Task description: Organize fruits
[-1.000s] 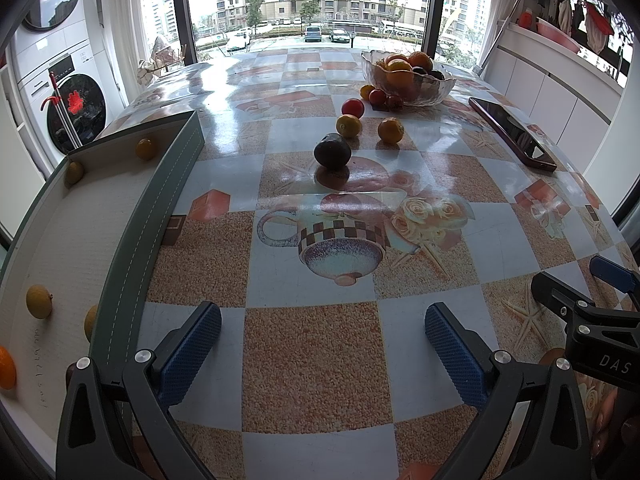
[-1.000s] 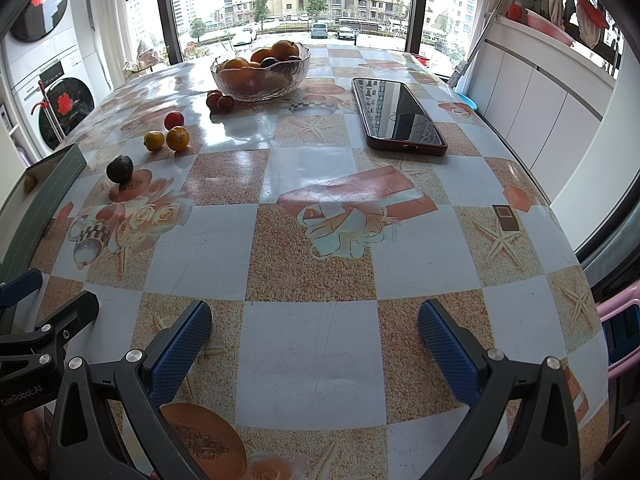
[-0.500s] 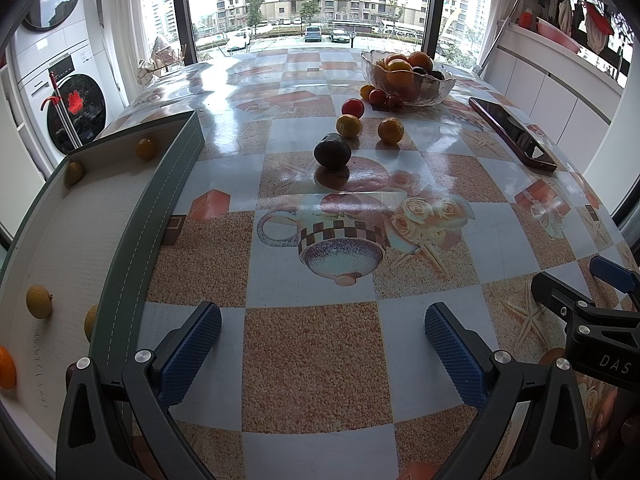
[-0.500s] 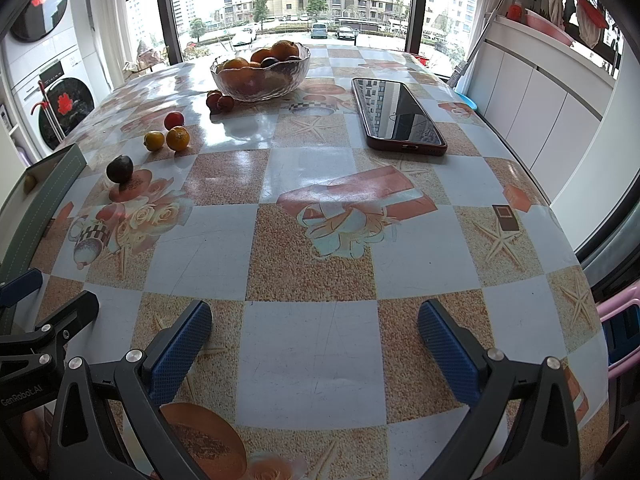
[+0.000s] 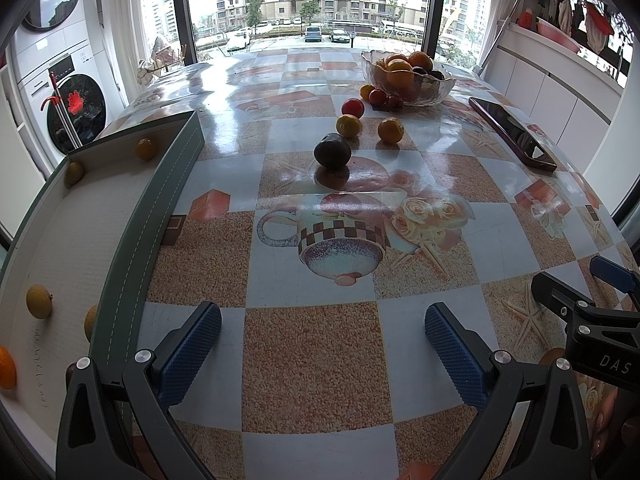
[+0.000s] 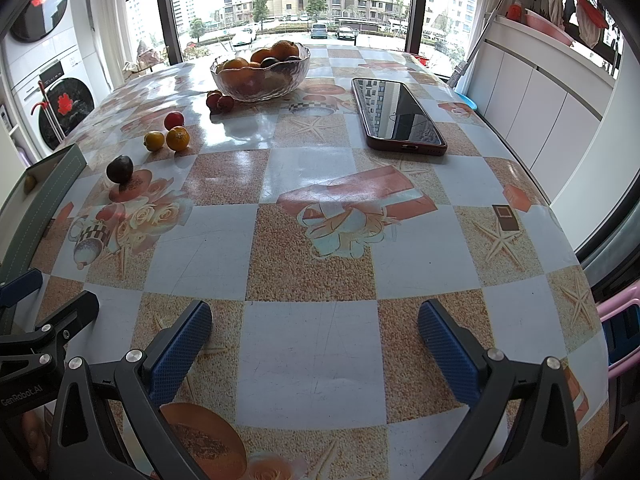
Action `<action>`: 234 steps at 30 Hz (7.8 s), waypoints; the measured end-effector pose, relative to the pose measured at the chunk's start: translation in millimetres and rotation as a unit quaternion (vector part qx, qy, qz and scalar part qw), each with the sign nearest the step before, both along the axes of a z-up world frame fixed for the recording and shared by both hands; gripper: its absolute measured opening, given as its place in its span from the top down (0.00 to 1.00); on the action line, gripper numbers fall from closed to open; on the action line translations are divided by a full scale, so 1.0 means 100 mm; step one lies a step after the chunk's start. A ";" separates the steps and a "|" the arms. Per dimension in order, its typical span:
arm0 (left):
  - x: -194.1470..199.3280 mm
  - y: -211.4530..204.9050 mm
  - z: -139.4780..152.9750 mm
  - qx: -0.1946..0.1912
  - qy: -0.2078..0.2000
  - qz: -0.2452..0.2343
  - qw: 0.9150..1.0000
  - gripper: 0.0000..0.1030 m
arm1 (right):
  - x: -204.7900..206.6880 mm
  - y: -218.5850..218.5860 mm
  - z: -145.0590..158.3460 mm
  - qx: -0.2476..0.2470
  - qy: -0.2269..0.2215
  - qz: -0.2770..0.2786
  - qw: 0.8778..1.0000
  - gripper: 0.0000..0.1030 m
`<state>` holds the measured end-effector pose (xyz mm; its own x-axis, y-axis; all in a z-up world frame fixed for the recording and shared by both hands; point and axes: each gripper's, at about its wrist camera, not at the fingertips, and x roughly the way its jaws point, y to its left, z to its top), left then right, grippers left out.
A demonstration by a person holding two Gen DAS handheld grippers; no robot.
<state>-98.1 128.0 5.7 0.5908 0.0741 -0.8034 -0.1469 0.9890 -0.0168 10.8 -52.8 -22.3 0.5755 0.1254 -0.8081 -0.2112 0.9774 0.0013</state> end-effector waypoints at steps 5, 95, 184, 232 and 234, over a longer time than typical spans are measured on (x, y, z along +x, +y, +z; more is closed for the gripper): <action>0.00 -0.01 0.00 0.000 0.000 0.000 1.000 0.00 | 0.00 0.00 0.00 0.000 0.000 0.000 1.000 0.00; -0.15 0.28 0.27 -0.064 -0.015 0.012 0.998 0.73 | 0.06 0.39 0.19 0.106 0.063 0.106 0.987 0.78; -0.72 1.83 0.34 0.001 -0.015 0.171 0.985 0.72 | -0.48 2.53 0.63 0.090 0.080 0.292 0.949 0.78; -0.99 1.90 0.34 0.007 0.005 0.211 0.977 0.00 | -0.49 2.55 0.65 0.007 0.078 0.275 0.958 0.00; -1.02 1.87 0.36 0.011 -0.002 0.208 0.978 0.00 | -0.52 2.55 0.67 0.008 0.075 0.278 0.958 0.00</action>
<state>-200.6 315.2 41.7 0.5090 0.3252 -0.7970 -0.5365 0.8439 0.0018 -41.6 202.6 44.7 0.2931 0.3912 -0.8724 -0.6957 0.7132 0.0861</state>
